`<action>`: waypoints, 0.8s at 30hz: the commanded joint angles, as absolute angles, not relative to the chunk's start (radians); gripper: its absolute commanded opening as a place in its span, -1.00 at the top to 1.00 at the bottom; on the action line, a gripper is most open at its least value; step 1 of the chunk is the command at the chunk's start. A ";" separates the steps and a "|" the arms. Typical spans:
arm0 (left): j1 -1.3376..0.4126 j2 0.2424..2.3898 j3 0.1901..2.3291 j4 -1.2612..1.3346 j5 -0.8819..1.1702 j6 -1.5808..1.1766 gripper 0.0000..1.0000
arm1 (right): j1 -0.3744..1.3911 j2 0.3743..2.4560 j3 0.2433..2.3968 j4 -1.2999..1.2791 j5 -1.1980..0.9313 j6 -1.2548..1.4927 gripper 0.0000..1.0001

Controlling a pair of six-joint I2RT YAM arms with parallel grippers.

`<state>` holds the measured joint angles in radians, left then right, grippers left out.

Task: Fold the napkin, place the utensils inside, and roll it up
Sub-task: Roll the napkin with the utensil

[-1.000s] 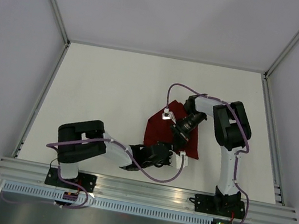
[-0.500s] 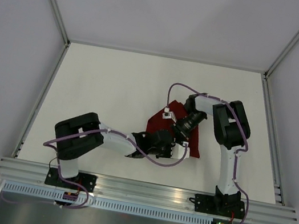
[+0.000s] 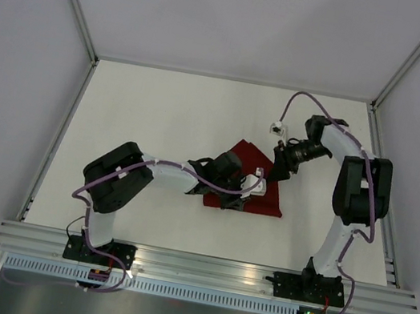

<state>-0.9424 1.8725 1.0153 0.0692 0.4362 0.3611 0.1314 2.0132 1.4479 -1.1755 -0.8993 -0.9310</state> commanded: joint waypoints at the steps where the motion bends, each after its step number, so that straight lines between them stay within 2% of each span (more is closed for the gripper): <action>1: -0.898 1.951 1.040 -0.069 0.650 0.269 0.95 | 0.046 1.869 1.441 -1.138 -1.014 -0.979 -0.13; 5: -0.851 2.012 1.092 -0.121 0.770 0.230 0.95 | 0.018 1.681 1.268 -0.985 -0.986 -0.988 -0.16; 8: -0.818 2.064 1.130 -0.165 0.868 0.204 0.95 | 0.069 1.515 1.074 -0.722 -0.812 -0.942 -0.21; 12: -0.776 2.135 1.193 -0.233 0.982 0.186 0.95 | 0.247 1.317 0.788 -0.496 -0.617 -0.905 -0.26; 16: -0.753 2.183 1.226 -0.279 1.035 0.176 0.95 | 0.446 1.155 0.612 -0.286 -0.442 -0.858 -0.32; 24: -0.744 2.215 1.267 -0.316 1.048 0.166 0.95 | 0.595 1.246 0.557 -0.195 -0.345 -0.842 -0.35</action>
<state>-0.7406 2.1555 1.2709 -0.2081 1.0840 0.1684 0.5713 1.2201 0.5629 -0.3042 -0.4118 -0.8654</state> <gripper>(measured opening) 0.237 0.675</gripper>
